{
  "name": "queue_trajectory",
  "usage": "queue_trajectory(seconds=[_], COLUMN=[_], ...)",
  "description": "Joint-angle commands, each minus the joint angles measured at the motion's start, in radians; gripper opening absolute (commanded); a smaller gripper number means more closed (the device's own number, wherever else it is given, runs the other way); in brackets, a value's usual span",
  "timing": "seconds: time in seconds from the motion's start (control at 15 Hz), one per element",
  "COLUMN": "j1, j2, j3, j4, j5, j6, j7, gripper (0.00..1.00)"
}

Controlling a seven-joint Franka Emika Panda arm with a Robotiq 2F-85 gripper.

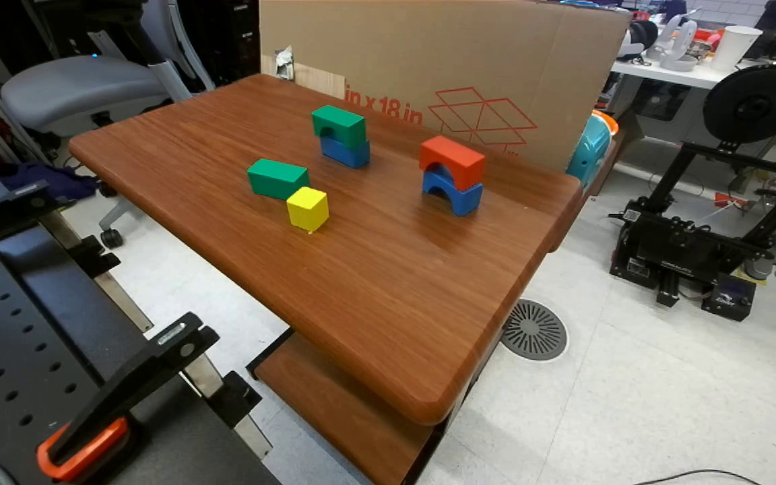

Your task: Pick up the orange object and put it on top of the green object

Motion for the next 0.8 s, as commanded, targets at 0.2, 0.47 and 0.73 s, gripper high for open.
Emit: queue_trajectory(seconds=[0.2,0.47,0.73], j1=[-0.053,-0.071,-0.072], j2=[0.172,0.257,0.319], j3=[0.008,0.016,0.024], j4=[0.141,0.206,0.246], j5=[-0.036,-0.047,-0.067], j6=[0.017,0.016,0.033], j7=[-0.066,-0.110,-0.158], gripper=[1.00,1.00,1.00])
